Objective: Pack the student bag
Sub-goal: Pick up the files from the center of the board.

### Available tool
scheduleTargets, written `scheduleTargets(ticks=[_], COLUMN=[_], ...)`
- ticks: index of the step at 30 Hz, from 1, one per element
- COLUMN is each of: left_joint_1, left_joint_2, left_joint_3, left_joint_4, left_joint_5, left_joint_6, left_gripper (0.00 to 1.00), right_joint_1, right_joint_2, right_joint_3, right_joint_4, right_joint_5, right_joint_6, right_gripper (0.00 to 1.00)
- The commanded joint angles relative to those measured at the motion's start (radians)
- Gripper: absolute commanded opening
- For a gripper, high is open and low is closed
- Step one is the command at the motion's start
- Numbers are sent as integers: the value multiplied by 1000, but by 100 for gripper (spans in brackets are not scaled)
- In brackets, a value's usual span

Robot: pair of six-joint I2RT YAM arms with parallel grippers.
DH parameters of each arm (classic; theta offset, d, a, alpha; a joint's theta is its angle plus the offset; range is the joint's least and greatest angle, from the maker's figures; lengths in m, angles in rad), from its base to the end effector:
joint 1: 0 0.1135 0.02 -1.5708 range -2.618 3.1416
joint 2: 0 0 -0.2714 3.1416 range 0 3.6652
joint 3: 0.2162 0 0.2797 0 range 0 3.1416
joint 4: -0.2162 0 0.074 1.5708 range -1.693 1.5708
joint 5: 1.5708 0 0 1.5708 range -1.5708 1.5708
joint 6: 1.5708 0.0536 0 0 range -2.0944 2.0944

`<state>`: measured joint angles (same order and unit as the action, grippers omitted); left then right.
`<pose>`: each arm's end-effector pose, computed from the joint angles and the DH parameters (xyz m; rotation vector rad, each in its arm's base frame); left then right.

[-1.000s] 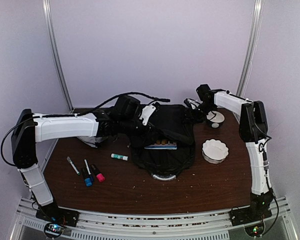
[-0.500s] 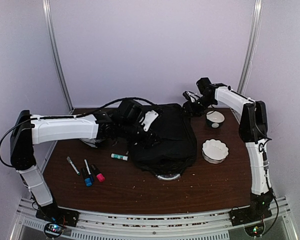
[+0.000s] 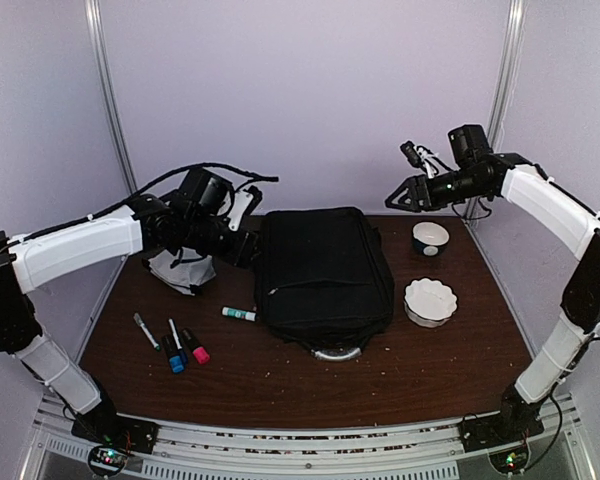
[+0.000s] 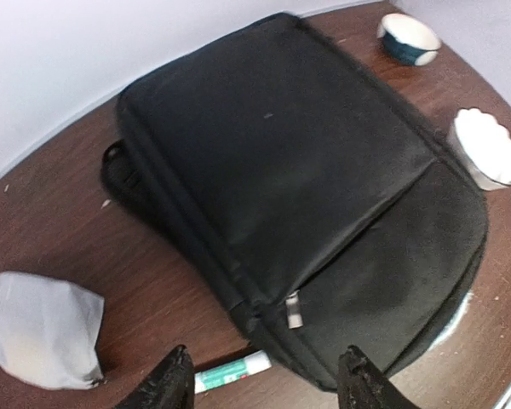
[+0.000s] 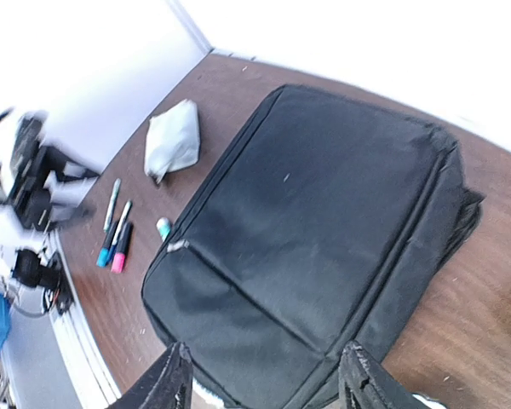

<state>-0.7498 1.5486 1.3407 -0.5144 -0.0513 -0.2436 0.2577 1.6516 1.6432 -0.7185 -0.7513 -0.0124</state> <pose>0.2868 -0.2633 0.3028 0.5583 2.2666 -0.4498 0.3776 0.1374 0.3665 -0.6858 2.1391 0.9873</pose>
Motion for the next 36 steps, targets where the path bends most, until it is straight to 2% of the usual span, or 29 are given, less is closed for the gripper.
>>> scheduleTargets(ticks=[1,6,13,23,31,36], left_joint_1=[88,223,309,318,323,325], left_joint_2=[11,-17,-3,79,191,224], left_joint_3=[-22,-121,-275,-268,-159,-156], left_joint_4=[-109,-115,8,53,-41,-48], left_joint_5=[-100,-138,-93,-173,-203,-236], left_joint_6=[-118,-351,-607,-720,-805,-847], left_gripper=[58,59,60,55,48,44], right_joint_1=[6,12,19,21,22,22], right_joint_2=[-100,-193,-155,-150,-138,-128], right_joint_3=[-125,-282,-274,-294,-291,-288], right_joint_4=[59,168,151,154,140,140], right_joint_5=[-77,-96,-135,-151,-169,-182], right_joint_6=[-77,-88,-95,-111,-123,-121], right_gripper=[59,60,60,61,61,61])
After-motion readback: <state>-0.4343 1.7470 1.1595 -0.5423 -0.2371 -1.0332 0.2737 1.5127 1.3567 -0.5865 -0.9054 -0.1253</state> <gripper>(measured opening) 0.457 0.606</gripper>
